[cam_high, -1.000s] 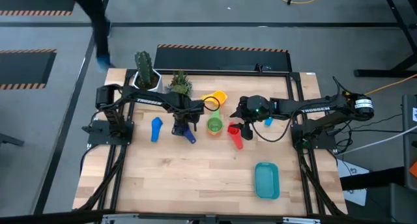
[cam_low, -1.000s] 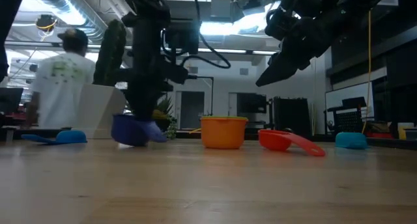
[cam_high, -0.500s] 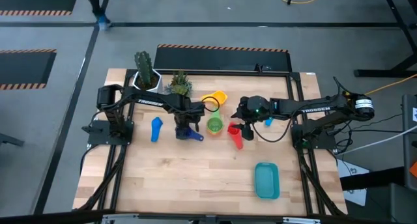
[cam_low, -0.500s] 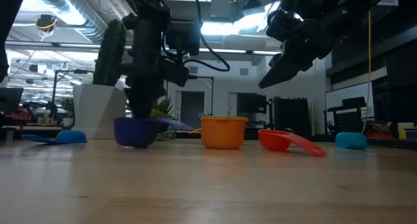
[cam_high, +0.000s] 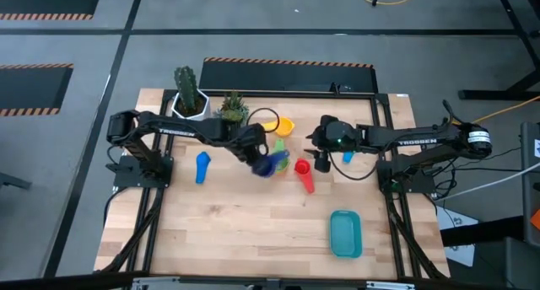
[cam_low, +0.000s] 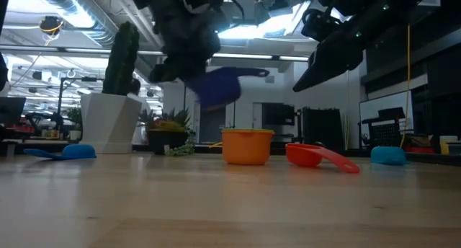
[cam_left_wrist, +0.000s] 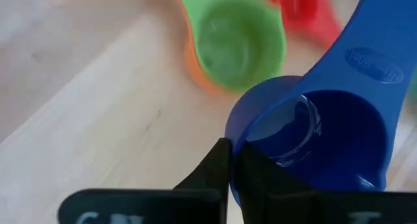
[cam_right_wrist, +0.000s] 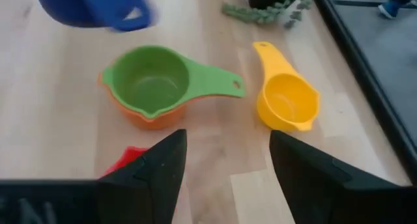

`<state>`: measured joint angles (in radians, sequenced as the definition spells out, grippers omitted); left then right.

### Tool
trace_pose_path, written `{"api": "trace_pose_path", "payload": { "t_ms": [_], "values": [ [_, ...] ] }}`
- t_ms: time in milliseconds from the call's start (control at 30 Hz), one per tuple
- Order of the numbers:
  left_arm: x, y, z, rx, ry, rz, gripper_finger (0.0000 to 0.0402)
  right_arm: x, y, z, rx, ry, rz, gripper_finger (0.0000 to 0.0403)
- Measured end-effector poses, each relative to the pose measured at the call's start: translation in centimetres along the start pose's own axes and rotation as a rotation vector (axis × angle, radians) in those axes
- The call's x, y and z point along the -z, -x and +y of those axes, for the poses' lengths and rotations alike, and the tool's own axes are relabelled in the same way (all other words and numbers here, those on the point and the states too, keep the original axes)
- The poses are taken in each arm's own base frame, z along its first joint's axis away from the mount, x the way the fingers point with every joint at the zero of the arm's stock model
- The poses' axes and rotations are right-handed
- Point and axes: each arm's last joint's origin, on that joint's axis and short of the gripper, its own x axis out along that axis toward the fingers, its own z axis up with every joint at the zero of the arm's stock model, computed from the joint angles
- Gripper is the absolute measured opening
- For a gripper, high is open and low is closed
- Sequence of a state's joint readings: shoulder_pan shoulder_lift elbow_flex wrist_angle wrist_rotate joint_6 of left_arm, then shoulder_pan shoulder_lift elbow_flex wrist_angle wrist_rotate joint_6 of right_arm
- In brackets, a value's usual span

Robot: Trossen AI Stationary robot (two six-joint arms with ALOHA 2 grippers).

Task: Nest measuring cups in basket
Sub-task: Stack the dark blue measuring cup on top of the green measuring cup

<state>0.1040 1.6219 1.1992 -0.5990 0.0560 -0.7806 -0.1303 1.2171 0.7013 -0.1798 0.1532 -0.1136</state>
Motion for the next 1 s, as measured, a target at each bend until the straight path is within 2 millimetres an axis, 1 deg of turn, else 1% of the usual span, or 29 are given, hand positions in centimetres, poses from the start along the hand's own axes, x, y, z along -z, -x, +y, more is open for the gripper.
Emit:
{"api": "trace_pose_path", "payload": {
  "t_ms": [100,233,367,567,800,933,1000],
  "values": [
    [-0.7,-0.2,-0.6,0.012,0.094,-0.125,0.001,0.0,0.0,0.0,0.004,-0.004,-0.002,0.0225],
    [-1.3,-0.7,-0.9,-0.004,0.208,-0.239,0.0011,0.0,0.0,0.0,0.004,-0.004,-0.003,0.0225],
    [-1.4,-0.8,-0.9,-0.009,0.314,-0.276,0.0012,0.0,0.0,0.0,0.004,-0.003,-0.003,0.0225],
    [-0.9,-1.0,-1.5,0.0,0.422,-0.307,0.0012,-0.1,0.0,0.0,0.006,-0.005,-0.013,0.0225],
    [0.3,-3.3,-2.3,-0.007,0.502,-0.268,0.0012,-0.3,0.0,0.0,0.007,-0.008,-0.029,0.0225],
    [0.8,-4.6,-2.3,-0.036,0.526,-0.247,0.0013,-0.3,0.0,-0.1,0.008,-0.009,-0.031,0.0225],
    [0.9,-4.9,-2.2,-0.041,0.536,-0.245,0.0013,-0.3,0.0,-0.1,0.008,-0.009,-0.032,0.0225]
  ]
}}
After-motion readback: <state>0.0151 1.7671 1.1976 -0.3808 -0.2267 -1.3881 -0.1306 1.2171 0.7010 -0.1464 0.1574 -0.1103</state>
